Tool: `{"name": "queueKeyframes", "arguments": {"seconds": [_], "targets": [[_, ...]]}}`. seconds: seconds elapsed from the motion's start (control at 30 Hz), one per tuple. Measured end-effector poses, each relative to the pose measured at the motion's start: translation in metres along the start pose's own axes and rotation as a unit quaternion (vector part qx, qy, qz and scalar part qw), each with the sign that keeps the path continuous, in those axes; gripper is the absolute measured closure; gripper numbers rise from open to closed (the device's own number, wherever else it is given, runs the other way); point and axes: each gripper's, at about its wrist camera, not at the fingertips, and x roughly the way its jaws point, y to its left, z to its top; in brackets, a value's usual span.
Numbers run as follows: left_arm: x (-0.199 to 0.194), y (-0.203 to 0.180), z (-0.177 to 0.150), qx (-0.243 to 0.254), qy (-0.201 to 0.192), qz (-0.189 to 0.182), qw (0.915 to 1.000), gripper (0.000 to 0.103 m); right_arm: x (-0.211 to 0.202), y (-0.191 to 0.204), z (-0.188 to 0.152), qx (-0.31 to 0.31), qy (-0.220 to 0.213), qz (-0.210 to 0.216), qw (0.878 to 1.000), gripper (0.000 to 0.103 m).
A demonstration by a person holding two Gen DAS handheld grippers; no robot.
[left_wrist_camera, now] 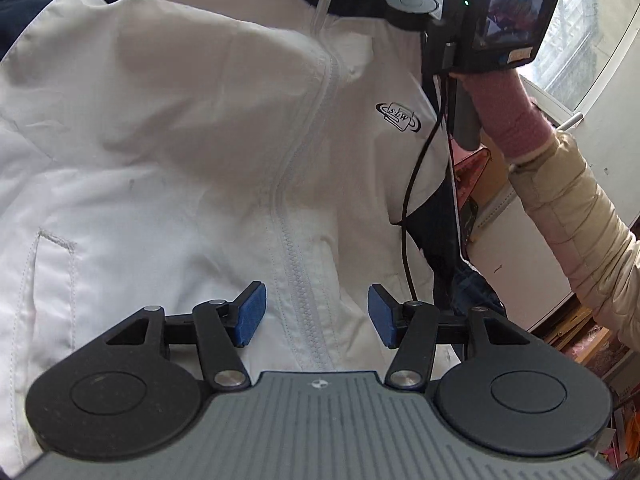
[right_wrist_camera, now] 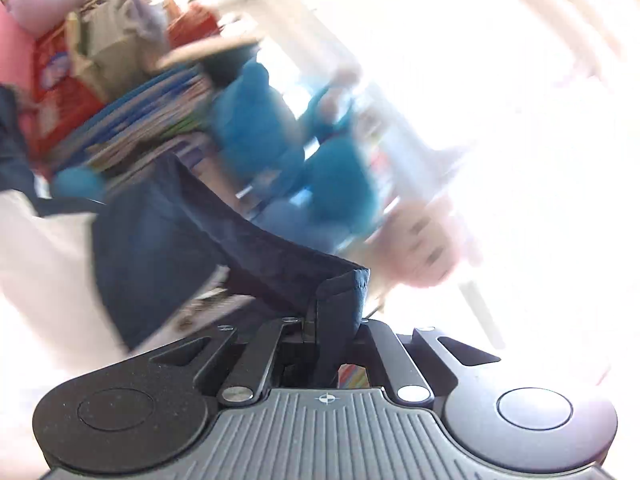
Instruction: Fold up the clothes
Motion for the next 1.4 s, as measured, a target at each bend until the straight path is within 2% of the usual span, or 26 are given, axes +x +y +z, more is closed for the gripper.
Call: {"name": "queueKeyframes", "arguments": {"seconds": [0.03, 0.07, 0.13, 0.2, 0.23, 0.3, 0.37, 0.43, 0.47, 0.5, 0.6, 0.63, 0.73, 0.8, 0.83, 0.93, 1.0, 1.07, 1.1, 1.13, 1.17, 1.2, 1.27, 1.33, 1.37, 1.4], "targets": [[0.0, 0.0, 0.0, 0.0, 0.0, -0.001, 1.0, 0.047, 0.014, -0.003, 0.001, -0.003, -0.009, -0.021, 1.0, 0.097], [0.0, 0.0, 0.0, 0.001, 0.0, -0.002, 1.0, 0.047, 0.034, -0.001, -0.002, -0.002, -0.001, -0.03, 1.0, 0.096], [0.001, 0.0, 0.0, 0.001, 0.0, -0.003, 1.0, 0.045, 0.075, 0.011, -0.018, -0.01, 0.049, 0.0, 0.999, 0.092], [0.002, -0.001, -0.001, 0.004, 0.002, -0.002, 1.0, 0.045, 0.107, 0.022, -0.036, -0.003, 0.119, 0.058, 0.991, 0.074], [0.002, -0.001, -0.001, 0.005, 0.002, -0.002, 1.0, 0.044, 0.112, 0.022, -0.041, 0.016, 0.141, 0.073, 0.987, 0.068], [0.003, -0.001, -0.001, 0.006, 0.002, -0.002, 1.0, 0.044, 0.107, 0.015, -0.047, 0.079, 0.165, 0.095, 0.978, 0.035], [0.004, -0.001, 0.0, 0.006, 0.003, -0.003, 1.0, 0.043, 0.092, 0.001, -0.048, 0.133, 0.17, 0.11, 0.97, 0.023], [0.005, -0.001, 0.0, 0.007, 0.003, -0.003, 1.0, 0.043, 0.072, -0.019, -0.047, 0.214, 0.197, 0.154, 0.944, 0.02], [0.005, -0.001, 0.0, 0.007, 0.003, -0.003, 1.0, 0.042, 0.061, -0.032, -0.049, 0.271, 0.211, 0.201, 0.918, 0.02], [0.005, -0.002, -0.001, 0.007, 0.003, -0.003, 1.0, 0.042, 0.047, -0.042, -0.054, 0.324, 0.221, 0.257, 0.883, 0.02], [0.005, -0.002, -0.002, 0.007, 0.002, -0.003, 1.0, 0.042, 0.003, -0.036, -0.068, 0.395, 0.251, 0.372, 0.802, 0.02], [0.004, 0.0, -0.002, 0.007, 0.002, -0.003, 1.0, 0.042, -0.011, -0.03, -0.072, 0.395, 0.259, 0.394, 0.788, 0.02], [0.003, 0.003, -0.001, 0.007, 0.002, -0.003, 1.0, 0.042, -0.054, -0.002, -0.09, 0.346, 0.288, 0.402, 0.798, 0.021], [0.004, 0.002, -0.001, 0.007, 0.002, -0.003, 1.0, 0.042, -0.07, 0.006, -0.113, 0.313, 0.324, 0.377, 0.809, 0.023], [0.004, 0.002, -0.001, 0.007, 0.002, -0.003, 1.0, 0.042, -0.07, -0.001, -0.13, 0.305, 0.347, 0.344, 0.817, 0.024], [0.003, 0.002, -0.001, 0.007, 0.002, -0.003, 1.0, 0.042, -0.062, -0.031, -0.185, 0.286, 0.419, 0.223, 0.832, 0.027], [0.001, 0.001, -0.001, 0.007, 0.002, -0.004, 1.0, 0.042, -0.056, -0.052, -0.222, 0.271, 0.462, 0.139, 0.833, 0.023], [0.0, 0.0, -0.002, 0.007, 0.002, -0.004, 1.0, 0.042, -0.055, -0.082, -0.249, 0.272, 0.508, 0.06, 0.815, 0.022], [0.0, 0.0, -0.002, 0.007, 0.002, -0.004, 1.0, 0.042, -0.061, -0.098, -0.26, 0.28, 0.527, 0.024, 0.802, 0.033], [0.0, 0.0, -0.002, 0.007, 0.002, -0.004, 1.0, 0.042, -0.071, -0.118, -0.267, 0.297, 0.53, 0.003, 0.795, 0.035], [0.0, 0.0, -0.002, 0.007, 0.002, -0.004, 1.0, 0.042, -0.093, -0.14, -0.27, 0.34, 0.512, 0.001, 0.789, 0.034], [0.001, 0.0, -0.001, 0.007, 0.002, -0.004, 1.0, 0.042, -0.112, -0.16, -0.271, 0.395, 0.488, 0.009, 0.778, 0.028], [-0.001, -0.002, -0.002, 0.007, -0.004, 0.005, 1.0, 0.042, -0.146, -0.191, -0.274, 0.475, 0.462, -0.003, 0.749, 0.018], [-0.004, -0.01, -0.001, 0.021, -0.015, 0.025, 0.9994, 0.04, -0.174, -0.22, -0.282, 0.519, 0.458, -0.046, 0.72, 0.018], [-0.006, -0.02, 0.001, 0.041, -0.025, 0.045, 0.9979, 0.037, -0.19, -0.23, -0.288, 0.528, 0.46, -0.067, 0.71, 0.018], [-0.005, -0.033, 0.005, 0.072, -0.026, 0.044, 0.9961, 0.034, -0.206, -0.239, -0.295, 0.537, 0.462, -0.088, 0.7, 0.017]]}}
